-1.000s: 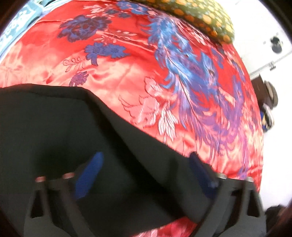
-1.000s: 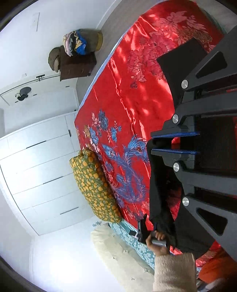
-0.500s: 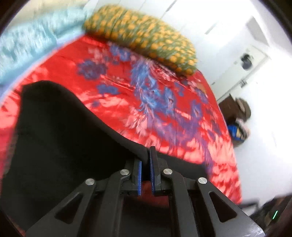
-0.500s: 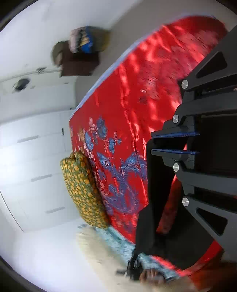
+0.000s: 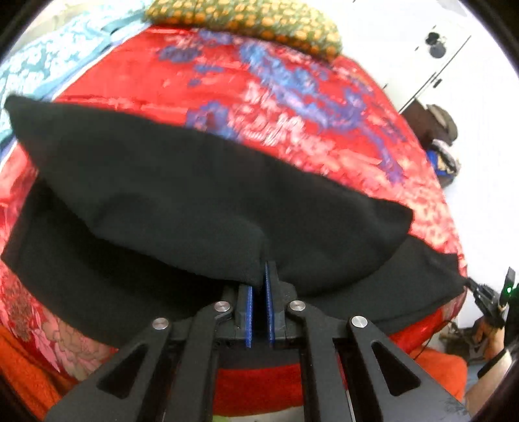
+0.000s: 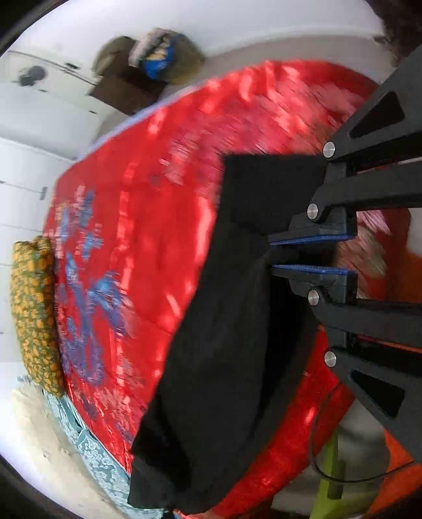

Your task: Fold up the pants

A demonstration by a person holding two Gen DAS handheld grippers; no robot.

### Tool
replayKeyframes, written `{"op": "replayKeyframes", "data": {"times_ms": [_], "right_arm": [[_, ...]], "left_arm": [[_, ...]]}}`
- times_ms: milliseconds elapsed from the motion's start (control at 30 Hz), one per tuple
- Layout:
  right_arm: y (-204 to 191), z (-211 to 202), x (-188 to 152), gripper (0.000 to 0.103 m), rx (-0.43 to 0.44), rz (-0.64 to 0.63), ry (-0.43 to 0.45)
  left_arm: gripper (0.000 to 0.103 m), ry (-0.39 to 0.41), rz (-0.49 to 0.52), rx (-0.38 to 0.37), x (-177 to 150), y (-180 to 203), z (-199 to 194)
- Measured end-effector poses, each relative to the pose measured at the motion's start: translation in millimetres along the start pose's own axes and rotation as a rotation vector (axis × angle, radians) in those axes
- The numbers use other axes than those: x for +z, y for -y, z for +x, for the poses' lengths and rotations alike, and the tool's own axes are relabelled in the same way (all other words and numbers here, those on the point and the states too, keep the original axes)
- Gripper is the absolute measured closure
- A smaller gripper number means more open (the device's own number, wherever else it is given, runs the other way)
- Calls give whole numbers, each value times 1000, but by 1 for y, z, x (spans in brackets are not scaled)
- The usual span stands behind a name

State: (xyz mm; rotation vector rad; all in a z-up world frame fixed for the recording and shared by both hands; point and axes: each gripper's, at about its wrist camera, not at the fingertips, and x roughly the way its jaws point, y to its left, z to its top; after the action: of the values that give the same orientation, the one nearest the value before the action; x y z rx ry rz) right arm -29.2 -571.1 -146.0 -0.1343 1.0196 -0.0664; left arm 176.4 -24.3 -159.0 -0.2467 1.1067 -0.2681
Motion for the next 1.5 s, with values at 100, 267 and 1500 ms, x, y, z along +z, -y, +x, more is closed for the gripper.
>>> {"op": "replayKeyframes", "data": {"times_ms": [100,267,1500], "right_arm": [[1,-20,15,91,-67,-79,96],[12,19,-12,88,-43,-109,-59],[57,69,36,90,-141,203,-211]], "left_arm": [[97,-1,17,-5,-11,7,-2],[97,-114,33,32,-41,3,24],[96,-180,122,-15,-65,34,33]]}}
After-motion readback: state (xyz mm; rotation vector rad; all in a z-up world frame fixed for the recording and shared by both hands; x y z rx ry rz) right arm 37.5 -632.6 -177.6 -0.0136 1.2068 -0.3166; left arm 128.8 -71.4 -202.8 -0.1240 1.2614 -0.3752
